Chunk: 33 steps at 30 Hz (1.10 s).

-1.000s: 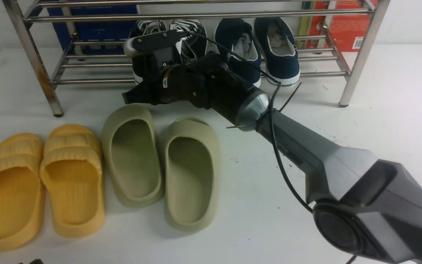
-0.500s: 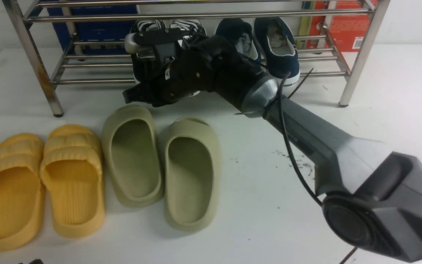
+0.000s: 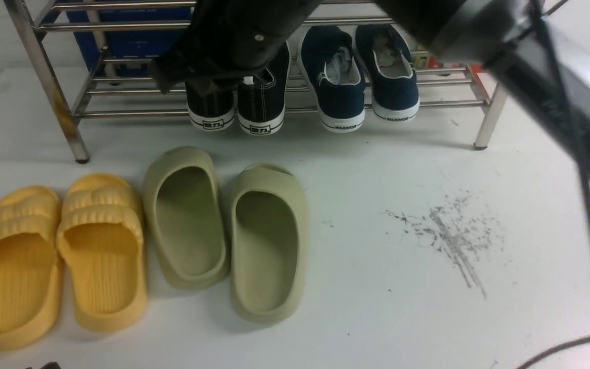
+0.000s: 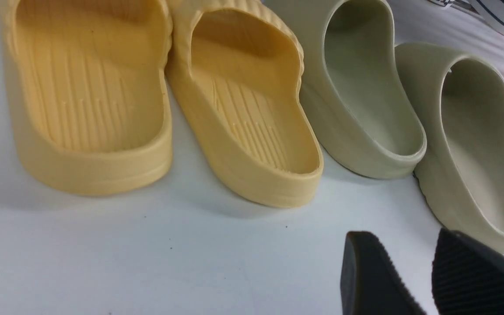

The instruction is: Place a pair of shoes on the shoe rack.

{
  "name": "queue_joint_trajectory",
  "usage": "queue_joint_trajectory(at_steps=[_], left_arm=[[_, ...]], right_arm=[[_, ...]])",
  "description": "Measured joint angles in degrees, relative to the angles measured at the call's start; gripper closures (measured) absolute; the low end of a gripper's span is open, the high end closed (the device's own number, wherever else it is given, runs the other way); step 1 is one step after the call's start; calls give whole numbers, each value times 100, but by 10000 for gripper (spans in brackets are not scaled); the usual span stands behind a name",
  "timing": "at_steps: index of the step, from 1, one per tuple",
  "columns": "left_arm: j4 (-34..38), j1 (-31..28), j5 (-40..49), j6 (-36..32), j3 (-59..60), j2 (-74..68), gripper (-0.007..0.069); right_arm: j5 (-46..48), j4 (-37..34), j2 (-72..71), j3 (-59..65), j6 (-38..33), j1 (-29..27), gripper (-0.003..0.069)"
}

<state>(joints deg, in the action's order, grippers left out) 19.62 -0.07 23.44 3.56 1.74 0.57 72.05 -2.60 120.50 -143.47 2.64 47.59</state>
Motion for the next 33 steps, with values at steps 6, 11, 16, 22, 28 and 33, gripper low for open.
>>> queue_joint_trajectory(at_steps=[6, 11, 16, 22, 28, 33], left_arm=[[0, 0, 0, 0, 0, 0, 386], [0, 0, 0, 0, 0, 0, 386], [0, 0, 0, 0, 0, 0, 386], [0, 0, 0, 0, 0, 0, 386], [0, 0, 0, 0, 0, 0, 386], [0, 0, 0, 0, 0, 0, 386]], right_arm=[[17, 345, -1888, 2358, 205, 44, 580], [51, 534, -3081, 3677, 376, 44, 575], [55, 620, -3735, 4157, 391, 44, 579], [55, 615, -4205, 4201, -312, 44, 662], [-36, 325, -5220, 5593, -466, -584, 662], [-1242, -96, -6978, 8231, -578, -2014, 662]])
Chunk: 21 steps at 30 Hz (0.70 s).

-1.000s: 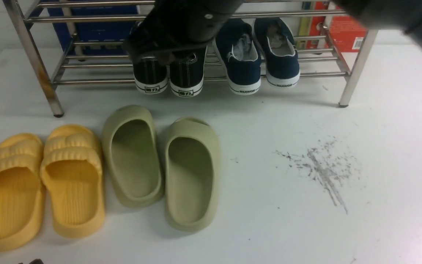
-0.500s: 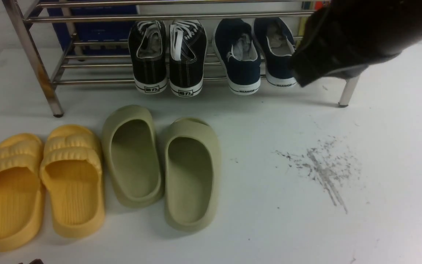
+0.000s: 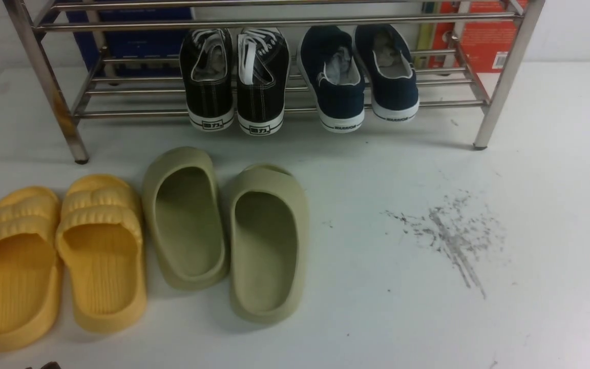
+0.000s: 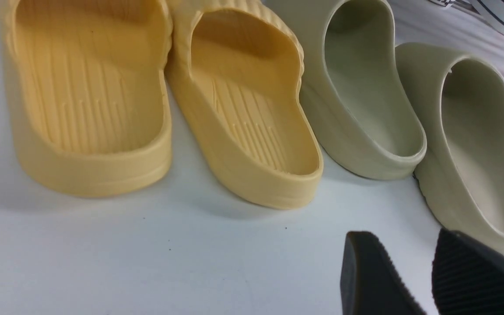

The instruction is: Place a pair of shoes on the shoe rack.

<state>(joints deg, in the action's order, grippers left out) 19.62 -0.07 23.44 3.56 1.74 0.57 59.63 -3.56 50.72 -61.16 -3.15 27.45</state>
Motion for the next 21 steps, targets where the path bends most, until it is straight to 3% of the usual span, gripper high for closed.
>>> queue_joint_trajectory(at_steps=[1, 2, 8, 13, 21], left_arm=[[0, 0, 0, 0, 0, 0, 386], [0, 0, 0, 0, 0, 0, 386], [0, 0, 0, 0, 0, 0, 386], [0, 0, 0, 0, 0, 0, 386], [0, 0, 9, 0, 0, 0, 386]], right_arm=[[-169, -11, -163, 123, -10, -63, 662], [-920, -26, -832, 1212, -23, -614, 662], [-3081, 83, -3237, 3938, -35, -1918, 662], [-3457, 83, -4314, 5143, -35, -2455, 662], [-3645, 71, -5070, 6175, -29, -2579, 662]])
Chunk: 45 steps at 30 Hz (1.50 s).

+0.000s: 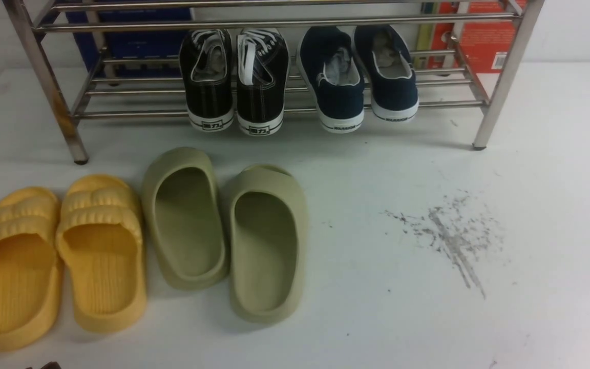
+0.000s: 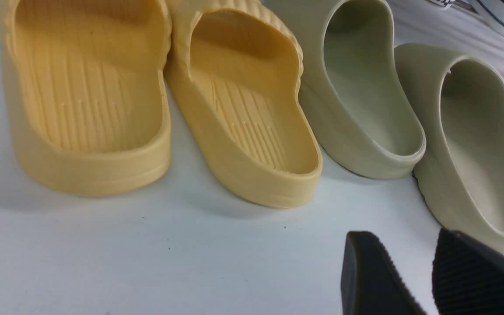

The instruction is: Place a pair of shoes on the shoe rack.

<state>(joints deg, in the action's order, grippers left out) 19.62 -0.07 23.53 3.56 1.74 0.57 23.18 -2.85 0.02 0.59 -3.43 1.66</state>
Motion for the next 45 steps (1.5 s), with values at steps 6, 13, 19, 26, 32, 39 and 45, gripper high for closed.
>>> queue_joint_trajectory(at_steps=[6, 13, 19, 26, 32, 39, 45], left_arm=[[4, 0, -8, 0, 0, 6, 386], [-1, 0, -8, 0, 0, 6, 386], [-1, 0, -8, 0, 0, 6, 386], [-1, 0, -8, 0, 0, 6, 386], [-1, 0, -8, 0, 0, 6, 386], [-1, 0, -8, 0, 0, 6, 386], [-1, 0, -8, 0, 0, 6, 386]], right_arm=[[-46, -5, -60, 11, 0, 0, 661], [-69, -5, -60, 18, 0, 0, 658], [-76, -5, -60, 18, -4, 0, 654], [-76, -5, -60, 18, -4, 0, 650], [-76, -5, -60, 18, -4, 0, 646], [-76, -5, -60, 19, -4, 0, 641], [-76, -22, -60, 19, -4, 0, 636]])
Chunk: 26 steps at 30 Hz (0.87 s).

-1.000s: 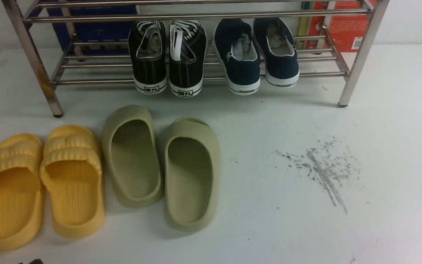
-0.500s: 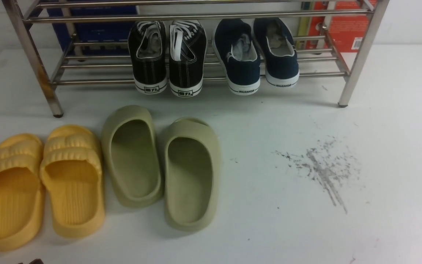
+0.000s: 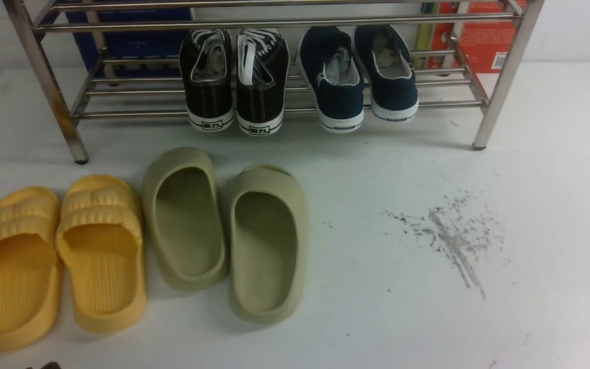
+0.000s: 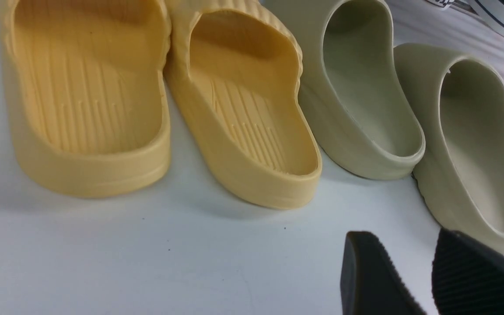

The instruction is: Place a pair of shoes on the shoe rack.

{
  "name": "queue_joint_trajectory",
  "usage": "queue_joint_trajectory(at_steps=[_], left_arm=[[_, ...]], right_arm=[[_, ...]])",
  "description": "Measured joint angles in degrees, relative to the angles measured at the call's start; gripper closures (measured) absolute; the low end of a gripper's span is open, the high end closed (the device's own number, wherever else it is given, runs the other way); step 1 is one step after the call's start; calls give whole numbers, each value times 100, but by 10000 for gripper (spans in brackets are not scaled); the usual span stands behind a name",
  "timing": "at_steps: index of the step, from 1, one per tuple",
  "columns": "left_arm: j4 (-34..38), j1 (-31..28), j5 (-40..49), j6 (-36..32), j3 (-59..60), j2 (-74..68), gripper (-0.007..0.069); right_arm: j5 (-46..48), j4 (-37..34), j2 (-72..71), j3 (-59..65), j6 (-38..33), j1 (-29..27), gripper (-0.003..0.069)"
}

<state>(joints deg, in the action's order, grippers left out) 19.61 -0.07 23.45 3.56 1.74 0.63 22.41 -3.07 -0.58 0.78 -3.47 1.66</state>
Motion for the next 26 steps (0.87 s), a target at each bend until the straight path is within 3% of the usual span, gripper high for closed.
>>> queue_joint_trajectory(at_steps=[26], left_arm=[[0, 0, 0, 0, 0, 0, 386]], right_arm=[[0, 0, 0, 0, 0, 0, 610]])
